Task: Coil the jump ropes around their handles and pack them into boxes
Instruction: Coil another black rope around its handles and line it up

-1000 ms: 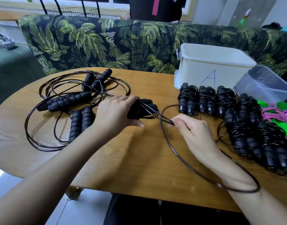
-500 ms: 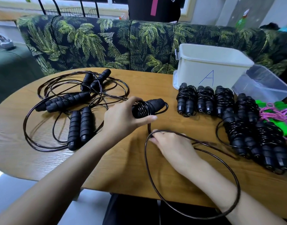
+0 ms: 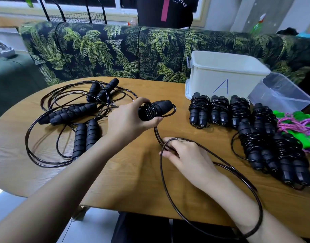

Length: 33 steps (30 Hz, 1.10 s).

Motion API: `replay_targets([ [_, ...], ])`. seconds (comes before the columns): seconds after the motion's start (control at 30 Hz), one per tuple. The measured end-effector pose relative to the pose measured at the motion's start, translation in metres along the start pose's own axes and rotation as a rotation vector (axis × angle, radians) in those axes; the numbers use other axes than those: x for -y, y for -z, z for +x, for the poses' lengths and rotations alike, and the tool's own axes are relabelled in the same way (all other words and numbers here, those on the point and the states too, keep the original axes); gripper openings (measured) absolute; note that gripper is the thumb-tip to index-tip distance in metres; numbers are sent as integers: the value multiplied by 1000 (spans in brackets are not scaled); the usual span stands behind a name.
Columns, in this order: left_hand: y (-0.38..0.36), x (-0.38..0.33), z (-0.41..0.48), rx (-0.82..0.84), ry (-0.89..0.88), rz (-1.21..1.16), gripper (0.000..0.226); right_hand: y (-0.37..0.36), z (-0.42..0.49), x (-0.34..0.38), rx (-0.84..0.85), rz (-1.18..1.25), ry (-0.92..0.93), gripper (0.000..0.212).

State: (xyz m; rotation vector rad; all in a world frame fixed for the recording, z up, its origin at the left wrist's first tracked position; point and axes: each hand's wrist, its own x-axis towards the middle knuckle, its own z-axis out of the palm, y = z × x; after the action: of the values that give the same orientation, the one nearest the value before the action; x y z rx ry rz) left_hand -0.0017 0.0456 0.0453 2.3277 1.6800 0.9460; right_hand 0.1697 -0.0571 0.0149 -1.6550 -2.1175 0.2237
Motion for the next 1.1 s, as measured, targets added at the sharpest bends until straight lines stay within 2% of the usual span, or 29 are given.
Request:
replay_targets([
  [0.13,9,-8,6,-52,-49,-9,63,18,11,-6,-16,-185,49,34],
  [0.23,17,-18,10,-118,-111,-22,59,31,20,-16,32,-151,57,31],
  [0.33,25,-29,17,-166,-196,29,61,38,30,-32,72,-11,25,36],
  [0.4,33,-36,23,-192,-229,53,62,40,31,-36,3,165,28,38],
  [0.47,40,-45,28,-186,-223,27,61,40,29,-37,-9,338,41,30],
  [0.53,38,-51,28,-146,-205,37,60,37,24,-35,47,420,48,24],
  [0.6,29,-50,24,-90,-185,64,59,31,17,-35,11,345,79,36],
  [0.7,17,-41,18,-1,-90,-27,59,22,9,-40,-205,99,224,40],
  [0.77,14,-33,16,10,-61,-94,70,19,8,-44,-338,-77,281,40],
  [0.87,9,-25,11,35,-72,-111,78,23,13,-42,-438,-29,250,45],
  [0.97,5,-21,5,114,-124,-77,76,29,24,-40,-575,-96,249,31],
  [1.03,5,-19,4,179,-156,-37,76,36,31,-41,-500,-183,332,48],
  [1.1,5,-15,4,224,-177,-36,77,42,35,-45,-300,-258,439,68],
])
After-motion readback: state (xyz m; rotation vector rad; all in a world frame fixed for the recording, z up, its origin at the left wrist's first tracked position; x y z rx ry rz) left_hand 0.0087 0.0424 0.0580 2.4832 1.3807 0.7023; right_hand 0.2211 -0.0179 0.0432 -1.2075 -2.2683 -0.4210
